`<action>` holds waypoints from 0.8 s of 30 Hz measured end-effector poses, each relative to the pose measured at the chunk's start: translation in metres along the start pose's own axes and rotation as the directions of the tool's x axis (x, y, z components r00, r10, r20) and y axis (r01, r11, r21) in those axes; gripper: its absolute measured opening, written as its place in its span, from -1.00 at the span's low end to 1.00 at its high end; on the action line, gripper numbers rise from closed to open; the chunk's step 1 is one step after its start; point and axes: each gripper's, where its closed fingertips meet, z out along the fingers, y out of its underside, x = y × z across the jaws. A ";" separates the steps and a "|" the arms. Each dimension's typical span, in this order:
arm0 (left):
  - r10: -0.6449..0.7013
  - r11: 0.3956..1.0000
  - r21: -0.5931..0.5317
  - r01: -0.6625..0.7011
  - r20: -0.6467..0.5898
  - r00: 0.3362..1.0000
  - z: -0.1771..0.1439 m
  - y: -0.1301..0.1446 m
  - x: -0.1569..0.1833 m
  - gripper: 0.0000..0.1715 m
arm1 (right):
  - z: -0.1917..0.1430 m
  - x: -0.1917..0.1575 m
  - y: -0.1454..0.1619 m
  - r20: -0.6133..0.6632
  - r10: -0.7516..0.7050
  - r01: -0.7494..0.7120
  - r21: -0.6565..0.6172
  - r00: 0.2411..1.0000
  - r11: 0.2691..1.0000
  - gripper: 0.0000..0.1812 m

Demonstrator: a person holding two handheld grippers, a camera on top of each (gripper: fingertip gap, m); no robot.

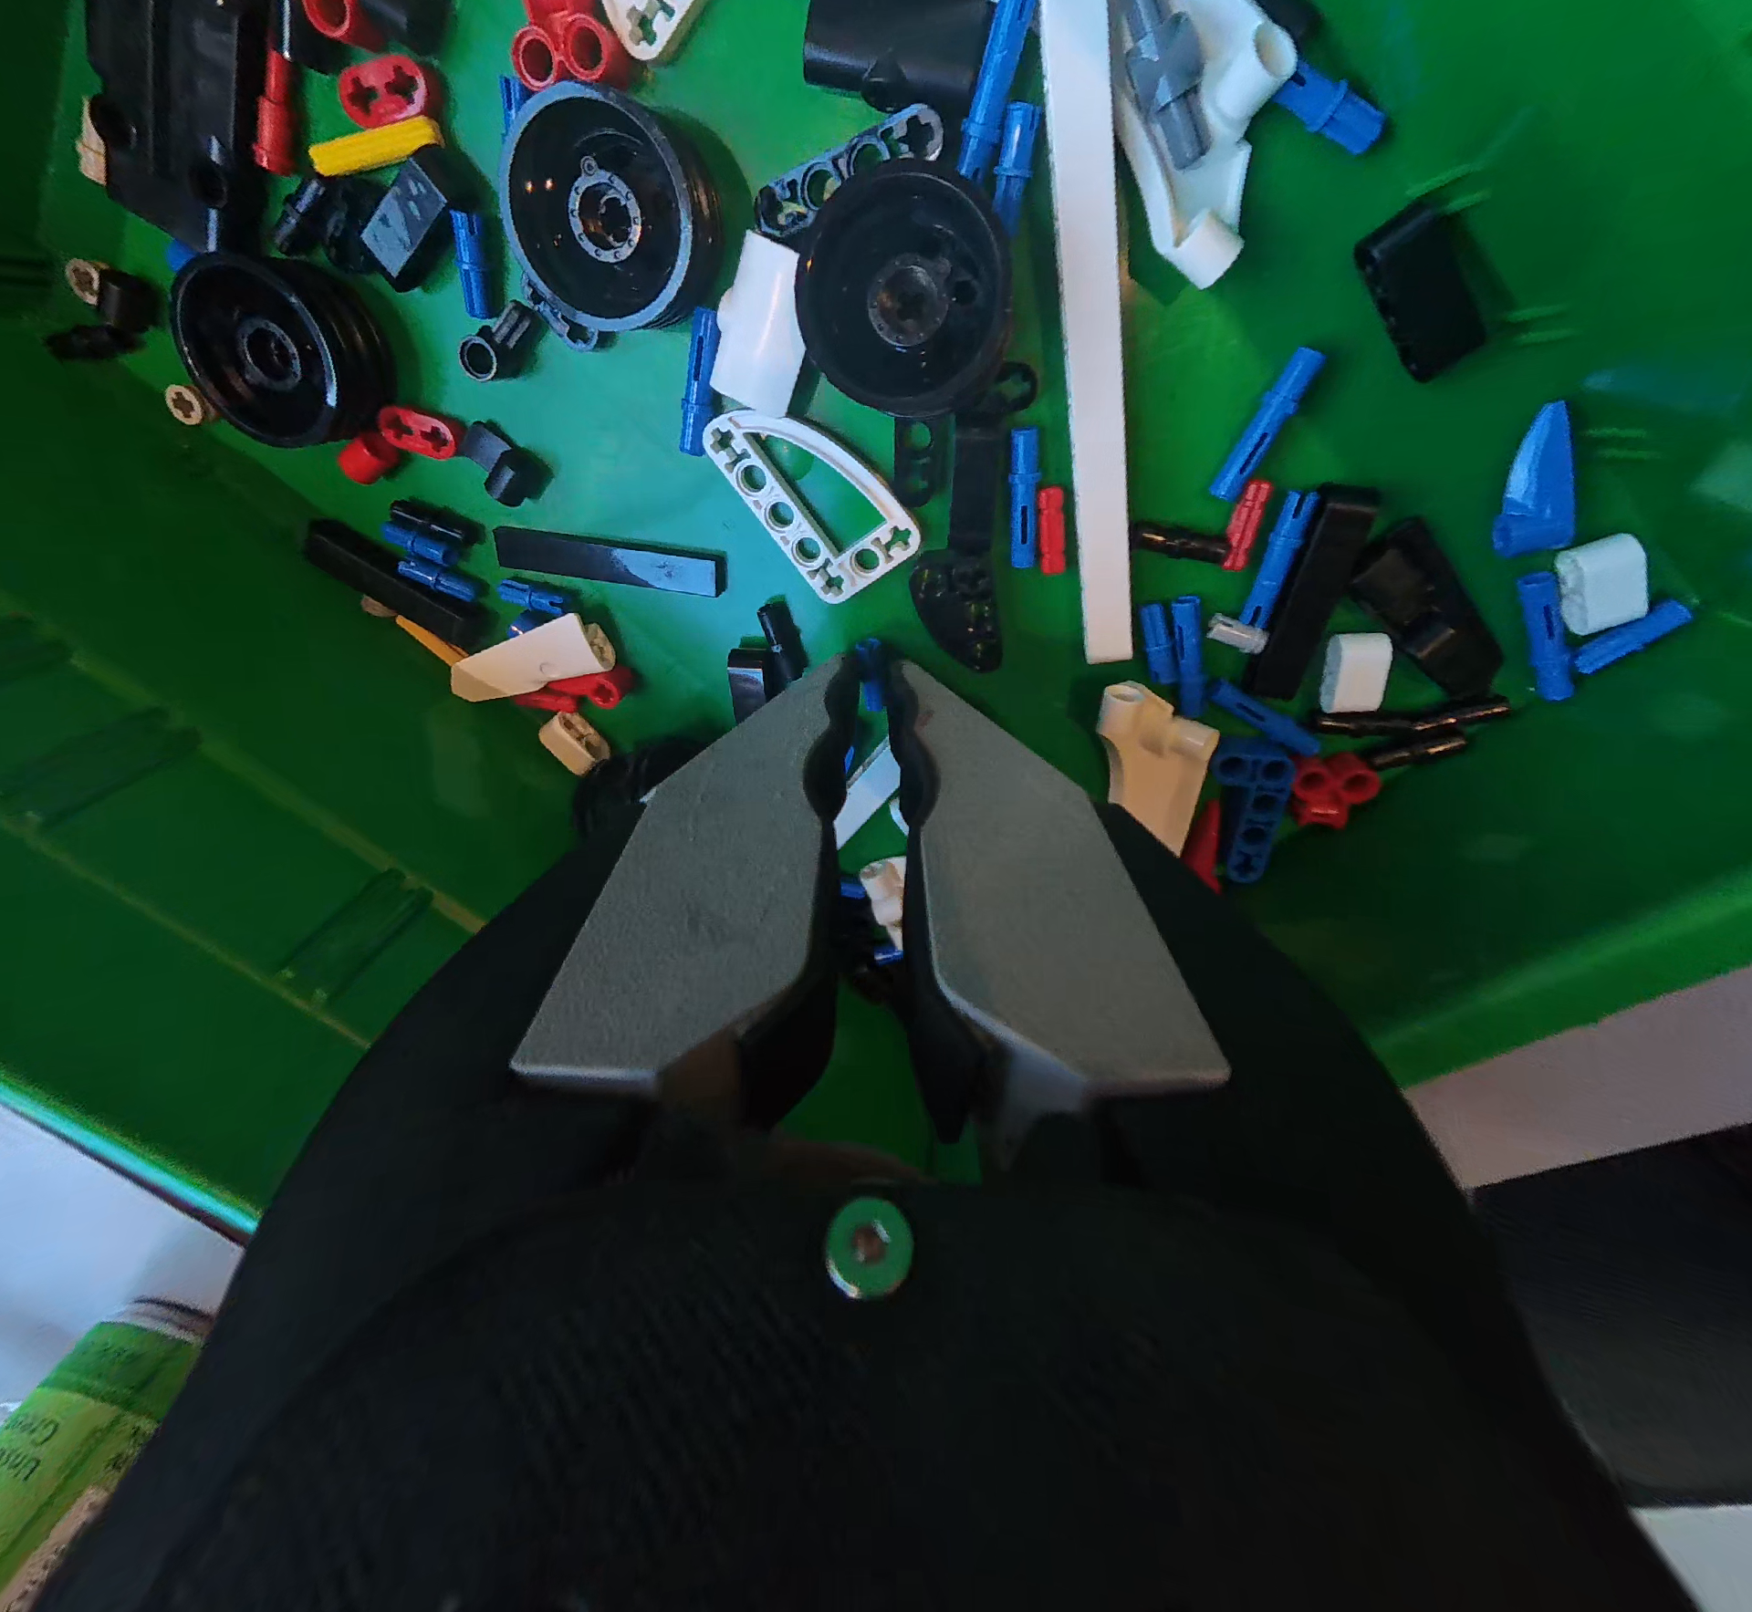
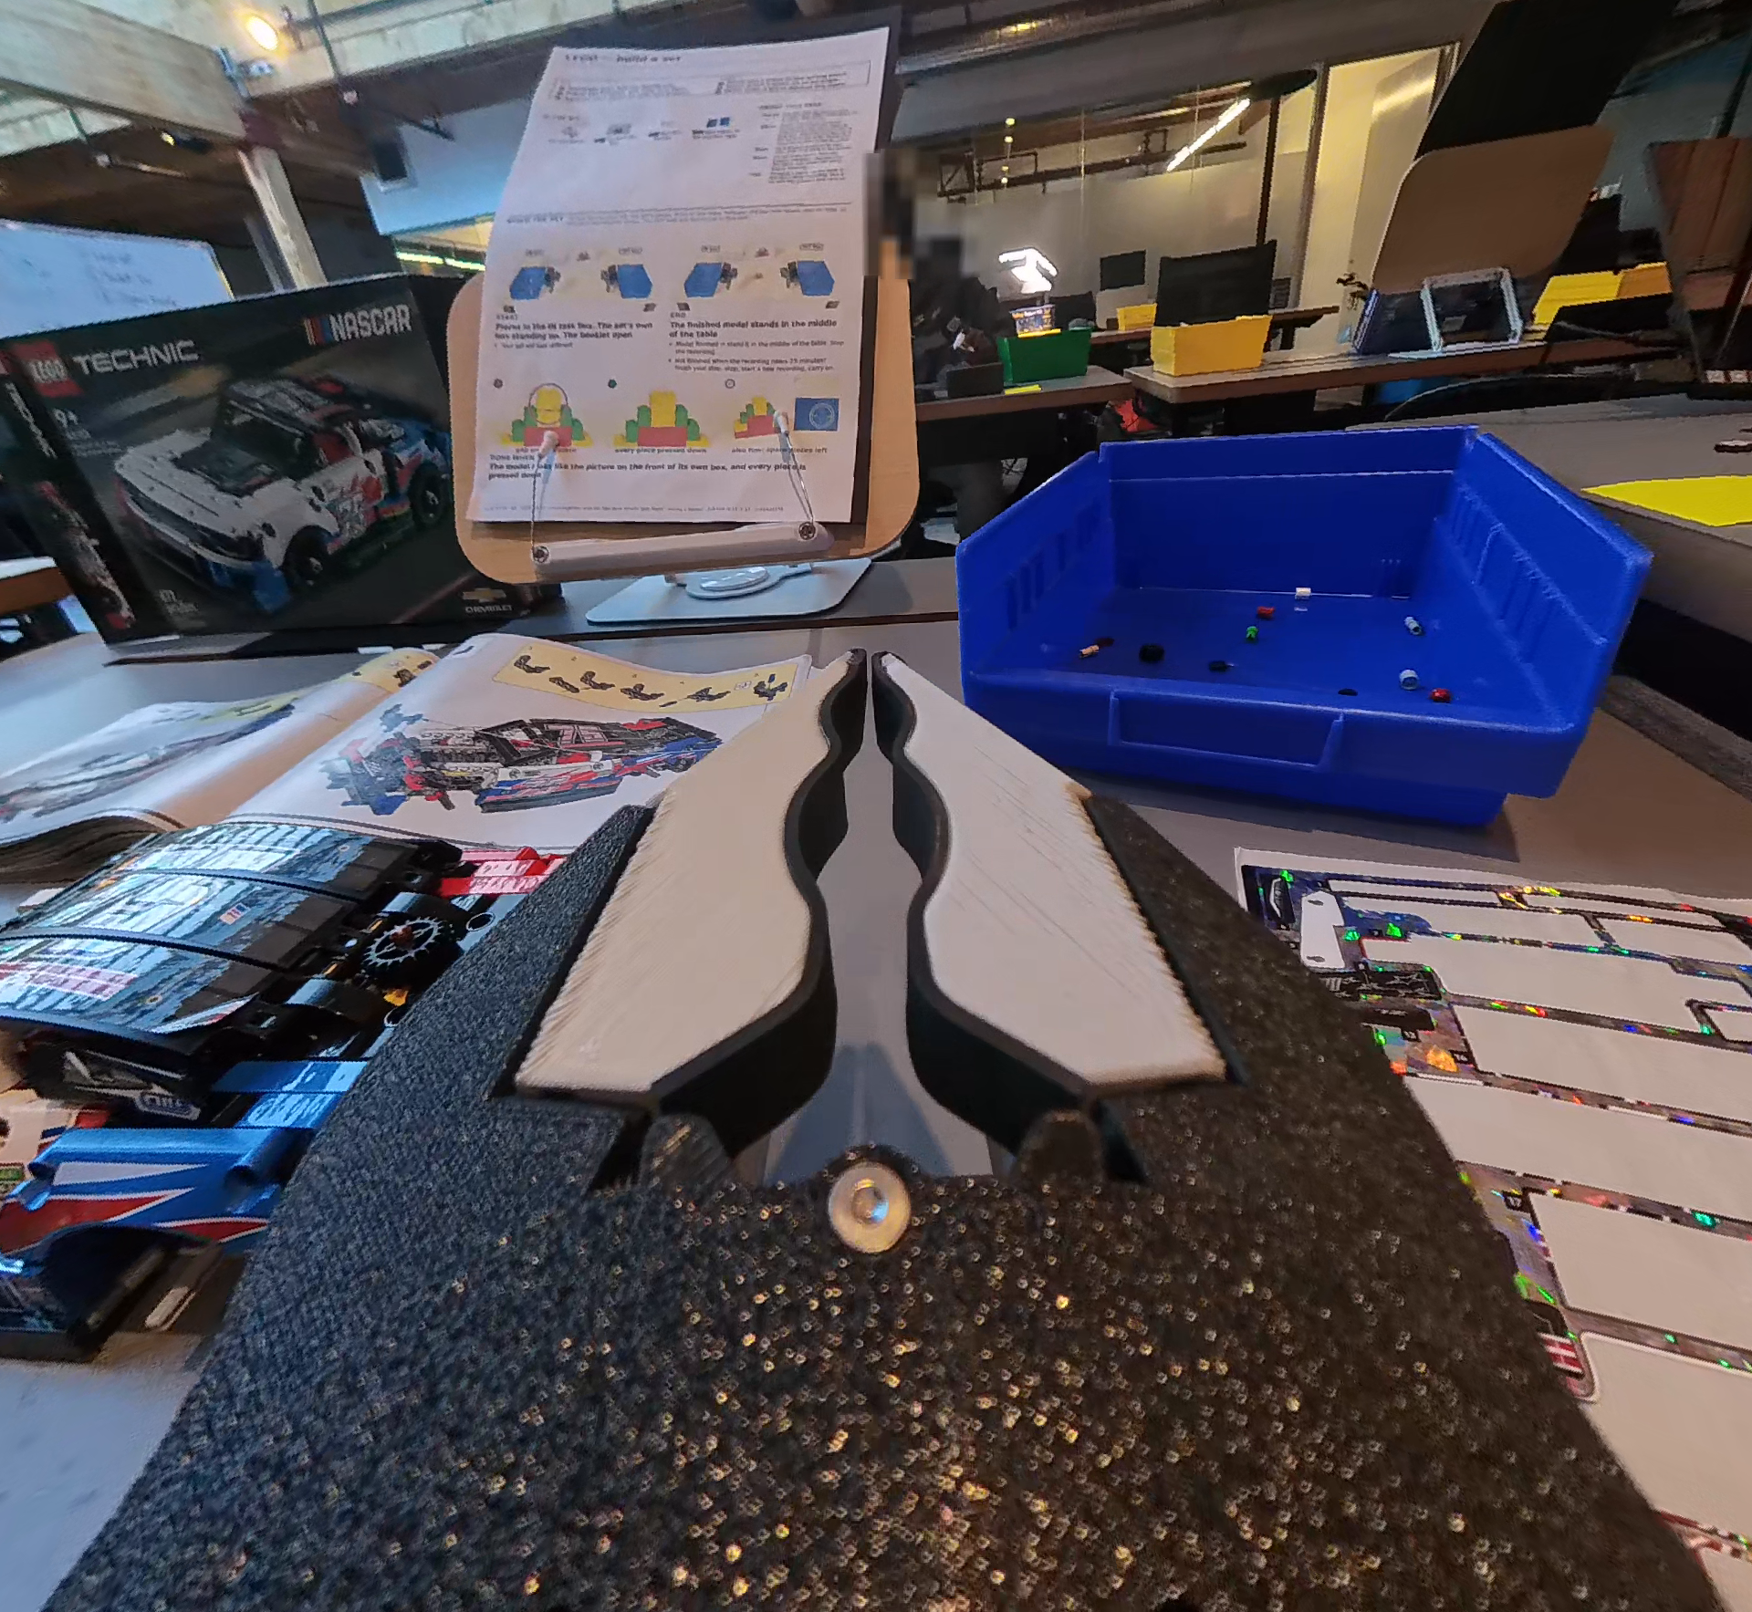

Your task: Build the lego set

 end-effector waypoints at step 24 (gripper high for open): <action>0.476 0.853 0.352 -0.386 -0.218 0.852 -0.030 -0.176 0.259 -0.95 | -0.003 -0.012 -0.002 0.089 0.074 -0.075 0.010 0.993 0.997 -1.00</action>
